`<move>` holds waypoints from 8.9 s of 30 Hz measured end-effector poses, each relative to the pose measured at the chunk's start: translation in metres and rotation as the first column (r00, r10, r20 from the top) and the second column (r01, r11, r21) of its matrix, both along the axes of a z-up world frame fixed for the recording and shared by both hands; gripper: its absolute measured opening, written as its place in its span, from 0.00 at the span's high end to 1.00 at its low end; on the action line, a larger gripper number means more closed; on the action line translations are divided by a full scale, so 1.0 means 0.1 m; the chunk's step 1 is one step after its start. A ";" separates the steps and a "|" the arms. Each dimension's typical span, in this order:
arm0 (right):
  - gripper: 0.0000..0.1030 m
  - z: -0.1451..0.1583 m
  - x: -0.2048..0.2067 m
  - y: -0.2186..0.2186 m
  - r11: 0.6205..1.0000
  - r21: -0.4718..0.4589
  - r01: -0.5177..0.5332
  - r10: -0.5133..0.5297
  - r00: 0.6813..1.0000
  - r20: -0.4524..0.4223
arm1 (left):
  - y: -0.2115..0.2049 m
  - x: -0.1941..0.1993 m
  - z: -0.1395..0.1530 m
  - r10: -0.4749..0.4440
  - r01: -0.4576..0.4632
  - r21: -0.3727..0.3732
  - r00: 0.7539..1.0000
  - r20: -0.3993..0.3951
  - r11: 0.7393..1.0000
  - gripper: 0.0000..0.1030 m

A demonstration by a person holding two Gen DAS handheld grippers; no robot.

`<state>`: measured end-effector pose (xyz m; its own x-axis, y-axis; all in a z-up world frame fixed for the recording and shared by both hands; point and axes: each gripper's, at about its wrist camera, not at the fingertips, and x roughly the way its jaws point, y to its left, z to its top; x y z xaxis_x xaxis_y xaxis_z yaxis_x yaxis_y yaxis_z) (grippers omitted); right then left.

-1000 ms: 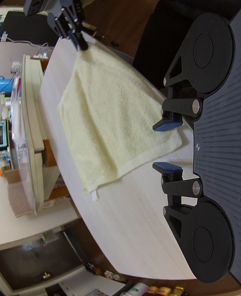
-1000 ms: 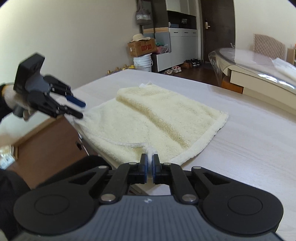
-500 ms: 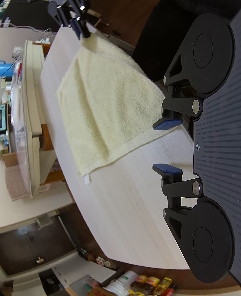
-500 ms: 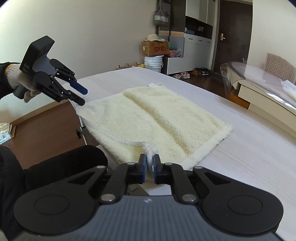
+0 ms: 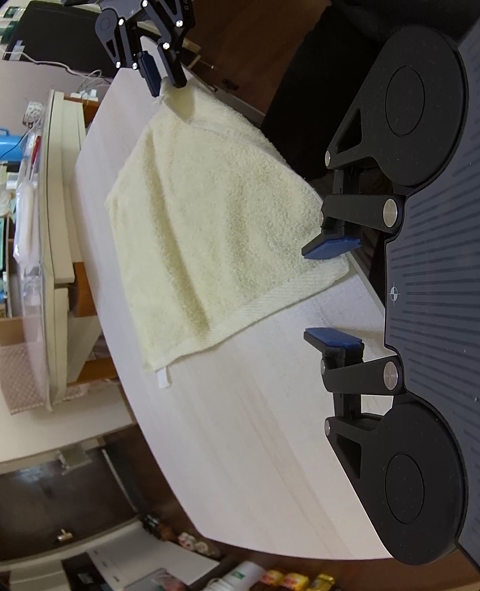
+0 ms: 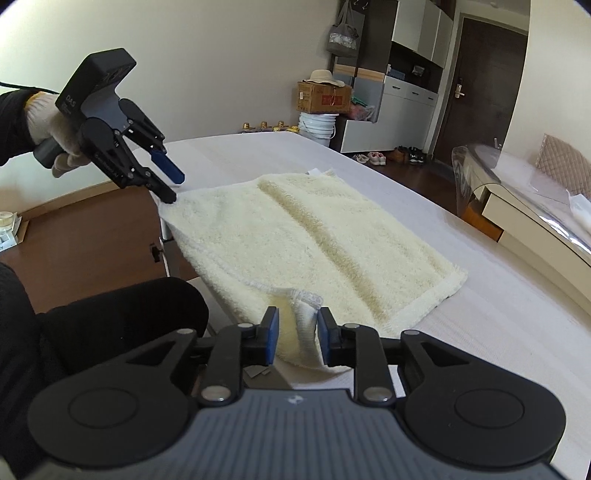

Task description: Fold towel

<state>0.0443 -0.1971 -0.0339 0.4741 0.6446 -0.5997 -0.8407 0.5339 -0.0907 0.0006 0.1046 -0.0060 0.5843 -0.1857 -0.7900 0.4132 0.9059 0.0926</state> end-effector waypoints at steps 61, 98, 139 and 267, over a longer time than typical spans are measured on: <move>0.93 0.47 0.68 1.25 0.763 -0.522 -0.382 0.620 0.662 0.421 | -0.24 -0.18 0.04 0.550 -0.554 -0.003 0.827 -0.114 0.833 0.51; 0.68 -0.31 1.99 2.36 0.768 -0.431 -0.475 0.616 0.731 0.293 | -0.20 -0.38 0.21 0.662 -0.683 -0.134 0.730 -0.171 0.718 0.55; 0.57 -0.24 1.80 0.40 0.937 -0.212 0.278 -0.223 0.942 0.251 | -0.36 0.09 0.10 0.287 -0.288 0.020 0.957 0.024 0.957 0.56; 0.65 -0.10 -1.05 1.79 0.922 -0.245 -0.301 0.372 0.867 0.333 | -0.08 1.06 -0.02 -0.265 0.254 -0.177 0.963 -0.040 0.951 0.41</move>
<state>-0.0610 -0.0181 -0.0444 0.4552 0.7034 -0.5460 -0.8533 0.1695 -0.4931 0.1070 0.0970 -0.0076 0.4484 -0.4578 -0.7677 0.6363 0.7667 -0.0856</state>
